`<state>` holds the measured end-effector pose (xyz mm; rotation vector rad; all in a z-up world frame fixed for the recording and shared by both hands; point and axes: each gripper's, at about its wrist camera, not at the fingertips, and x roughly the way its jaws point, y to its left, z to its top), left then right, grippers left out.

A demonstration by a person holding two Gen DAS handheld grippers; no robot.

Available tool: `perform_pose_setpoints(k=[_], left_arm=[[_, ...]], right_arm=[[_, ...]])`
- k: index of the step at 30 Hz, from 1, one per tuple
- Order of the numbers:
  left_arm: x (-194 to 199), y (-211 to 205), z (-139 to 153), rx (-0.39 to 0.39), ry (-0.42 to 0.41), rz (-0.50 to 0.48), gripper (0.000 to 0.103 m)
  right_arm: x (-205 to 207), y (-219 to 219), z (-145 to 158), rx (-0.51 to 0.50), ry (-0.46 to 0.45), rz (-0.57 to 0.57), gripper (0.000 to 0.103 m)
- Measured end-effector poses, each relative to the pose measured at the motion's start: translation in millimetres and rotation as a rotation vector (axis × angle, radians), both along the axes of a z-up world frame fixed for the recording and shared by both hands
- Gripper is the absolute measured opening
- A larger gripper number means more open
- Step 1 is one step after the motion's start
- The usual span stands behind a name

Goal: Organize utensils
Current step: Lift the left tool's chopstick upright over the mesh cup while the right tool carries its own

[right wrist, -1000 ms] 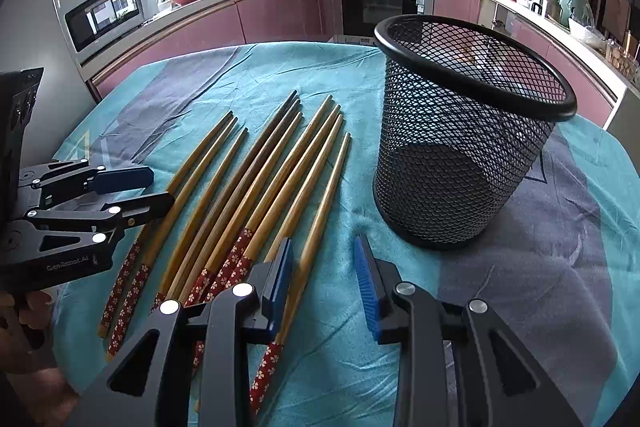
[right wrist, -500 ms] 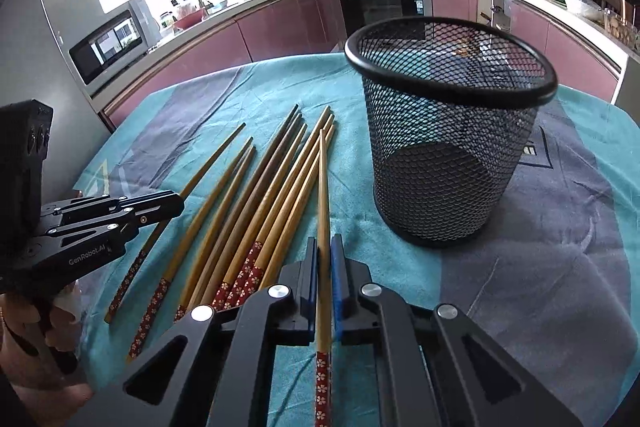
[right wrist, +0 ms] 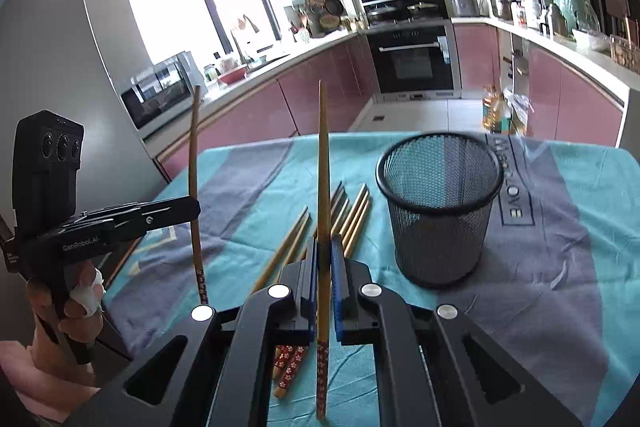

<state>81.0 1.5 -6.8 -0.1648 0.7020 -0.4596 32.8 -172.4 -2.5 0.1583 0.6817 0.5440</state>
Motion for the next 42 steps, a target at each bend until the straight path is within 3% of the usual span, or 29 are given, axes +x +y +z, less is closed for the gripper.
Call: perform_pose_setpoints(k=[9, 19, 23, 31, 42], left_arm=[[-5.7, -15.9, 57.4, -0.091, -0.132, -0.056, 0.007], [25.7, -58.6, 112.8, -0.150, -0.230, -0.060, 0.008], [38.4, -76.8, 122.4, -0.159, -0.250, -0.059, 0.008], [66.6, -115.4, 105.6, -0.117, -0.235, -0.062, 0.008], [88.8, -149.7, 31.9, 0.034, -0.108, -0.150, 0.008]], right_arm=[[0.5, -21.5, 42.4, 0.047, -0.120, -0.024, 0.006], [16.8, -50.4, 87.8, 0.039, -0.250, -0.073, 0.006], [30.0, -64.4, 98.8, 0.036, -0.283, -0.111, 0.005], [63.6, -71.0, 81.1, -0.031, -0.226, -0.129, 0.005], [88.7, -51.5, 35.2, -0.148, -0.043, -0.052, 0.006]])
